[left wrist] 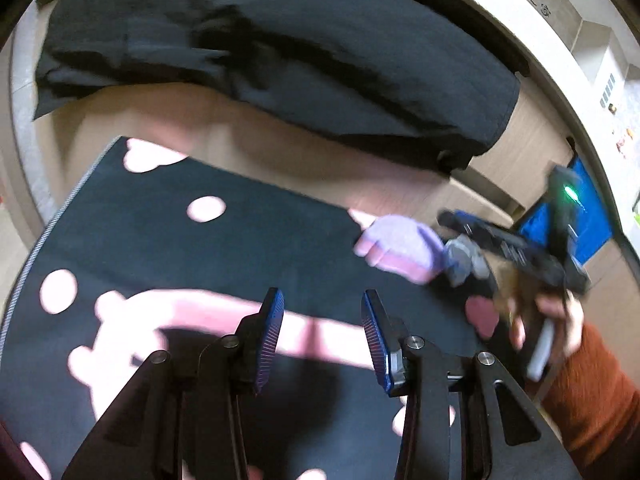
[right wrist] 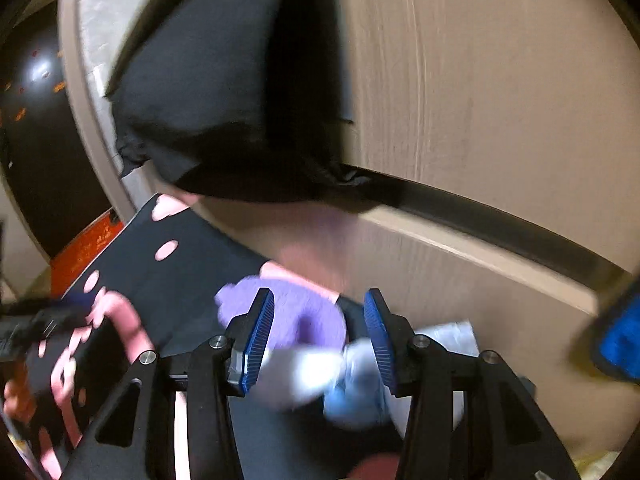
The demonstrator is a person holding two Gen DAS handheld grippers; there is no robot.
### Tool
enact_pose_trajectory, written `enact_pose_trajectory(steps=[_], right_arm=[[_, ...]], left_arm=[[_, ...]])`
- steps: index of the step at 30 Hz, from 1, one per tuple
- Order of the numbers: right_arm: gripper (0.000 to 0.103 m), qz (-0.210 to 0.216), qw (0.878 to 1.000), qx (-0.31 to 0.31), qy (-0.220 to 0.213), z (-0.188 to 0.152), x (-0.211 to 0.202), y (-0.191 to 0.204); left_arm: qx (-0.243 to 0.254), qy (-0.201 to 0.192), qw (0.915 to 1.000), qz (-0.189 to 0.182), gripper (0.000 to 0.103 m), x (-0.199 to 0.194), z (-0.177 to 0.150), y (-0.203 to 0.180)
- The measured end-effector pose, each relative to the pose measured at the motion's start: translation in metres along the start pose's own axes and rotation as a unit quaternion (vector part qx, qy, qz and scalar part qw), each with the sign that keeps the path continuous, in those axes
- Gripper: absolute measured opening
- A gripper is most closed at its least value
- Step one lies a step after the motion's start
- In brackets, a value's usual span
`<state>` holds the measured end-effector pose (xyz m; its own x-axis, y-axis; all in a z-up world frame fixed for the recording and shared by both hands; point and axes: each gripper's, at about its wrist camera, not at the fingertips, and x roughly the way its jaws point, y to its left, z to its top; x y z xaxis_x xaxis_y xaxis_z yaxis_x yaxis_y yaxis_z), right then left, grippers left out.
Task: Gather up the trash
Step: 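Move both tools back over the table toward the purple sponge and tissue, then grasp the purple-pink sponge with the left tool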
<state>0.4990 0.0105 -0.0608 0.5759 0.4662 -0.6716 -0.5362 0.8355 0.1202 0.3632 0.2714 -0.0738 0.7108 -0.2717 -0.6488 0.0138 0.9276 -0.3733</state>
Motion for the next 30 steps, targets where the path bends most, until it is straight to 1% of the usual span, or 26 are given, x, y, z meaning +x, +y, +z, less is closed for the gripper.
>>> enact_pose_trajectory(steps=[2,5,8,10,12,14,17,19,20,21,22,23,24,25,27,30], right_arm=[[0.044,0.011,1.000,0.022,0.014,0.003,0.015,-0.009],[0.046,0.024,0.998,0.051,0.039,0.000,0.035,-0.015],[0.047,0.067,0.993,0.069,0.062,-0.014,0.041,-0.009],[0.047,0.083,0.993,0.055,0.067,-0.022,0.036,0.003],[0.047,0.112,0.990,0.032,0.082,-0.032,0.031,0.023],[0.047,0.141,0.985,0.013,0.098,-0.043,0.023,0.039],[0.047,0.167,0.979,-0.021,0.115,-0.061,0.010,0.061],[0.046,0.177,0.976,-0.042,0.120,-0.069,-0.001,0.070],[0.046,0.171,0.977,-0.057,0.115,-0.072,-0.009,0.075],[0.046,0.155,0.980,-0.075,0.100,-0.075,-0.022,0.078],[0.046,0.132,0.984,-0.092,0.075,-0.076,-0.038,0.080],[0.047,0.120,0.986,-0.098,0.058,-0.074,-0.048,0.079],[0.047,0.103,0.989,-0.102,0.031,-0.074,-0.065,0.076],[0.048,0.090,0.991,-0.099,0.006,-0.073,-0.082,0.071],[0.050,0.061,0.994,-0.086,-0.022,-0.073,-0.104,0.056],[0.050,0.019,0.998,-0.045,-0.041,-0.077,-0.126,0.021]], left_arm=[[0.005,-0.001,1.0000,0.003,0.042,-0.012,-0.007,0.010],[-0.006,-0.006,1.0000,0.004,0.042,-0.027,-0.015,0.025],[-0.026,-0.011,0.9996,0.004,0.042,-0.031,-0.017,0.037],[-0.037,-0.014,0.9992,0.006,0.042,-0.032,-0.017,0.043],[-0.044,-0.014,0.9989,0.003,0.042,-0.029,-0.017,0.044],[-0.047,-0.012,0.9988,-0.007,0.042,-0.025,-0.017,0.042],[-0.036,-0.006,0.9990,-0.026,0.042,-0.014,-0.013,0.030],[-0.028,0.001,0.9988,-0.039,0.042,-0.004,-0.008,0.020],[-0.028,0.005,0.9986,-0.044,0.042,0.001,-0.005,0.017],[-0.030,0.010,0.9983,-0.048,0.042,0.008,-0.002,0.012],[-0.037,0.014,0.9981,-0.048,0.042,0.014,0.002,0.008],[-0.046,0.017,0.9977,-0.047,0.042,0.017,0.003,0.006],[-0.062,0.019,0.9965,-0.053,0.042,0.021,0.005,0.001],[-0.072,0.018,0.9955,-0.059,0.043,0.023,0.004,-0.003],[-0.088,0.015,0.9940,-0.064,0.046,0.027,0.000,-0.016],[-0.095,0.021,0.9939,-0.053,0.046,0.037,-0.007,-0.034]])
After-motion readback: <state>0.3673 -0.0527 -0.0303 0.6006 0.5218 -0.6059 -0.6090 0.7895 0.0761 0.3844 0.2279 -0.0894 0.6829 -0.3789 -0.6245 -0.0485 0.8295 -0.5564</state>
